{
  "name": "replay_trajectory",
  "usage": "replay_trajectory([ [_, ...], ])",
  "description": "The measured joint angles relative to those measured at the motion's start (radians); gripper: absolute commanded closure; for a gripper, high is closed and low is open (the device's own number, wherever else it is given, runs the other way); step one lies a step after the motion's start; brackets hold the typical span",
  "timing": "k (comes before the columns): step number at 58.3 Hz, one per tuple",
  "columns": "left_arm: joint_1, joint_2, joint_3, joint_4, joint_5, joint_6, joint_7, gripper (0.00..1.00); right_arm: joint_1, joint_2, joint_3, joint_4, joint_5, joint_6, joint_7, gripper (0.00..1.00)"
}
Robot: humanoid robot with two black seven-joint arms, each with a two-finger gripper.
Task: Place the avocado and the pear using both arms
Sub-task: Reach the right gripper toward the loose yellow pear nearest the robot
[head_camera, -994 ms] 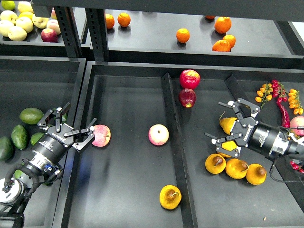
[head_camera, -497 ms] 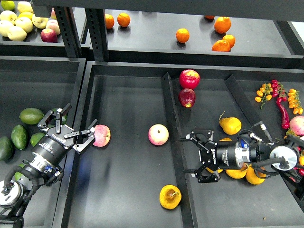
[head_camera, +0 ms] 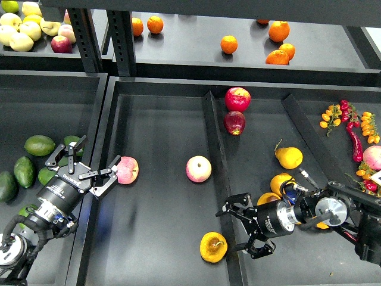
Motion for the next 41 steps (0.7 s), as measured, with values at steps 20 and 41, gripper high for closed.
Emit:
replay_trajectory([
  [20, 0.005, 0.000, 0.001, -0.002, 0.000, 0.000, 0.000, 0.01, -0.004, 0.081, -0.025, -0.083, -0.029, 0.000, 0.000, 0.09],
  [41, 0.005, 0.000, 0.002, -0.006, -0.001, 0.000, 0.000, 0.01, -0.015, 0.165, -0.025, -0.191, -0.032, 0.000, 0.000, 0.15],
])
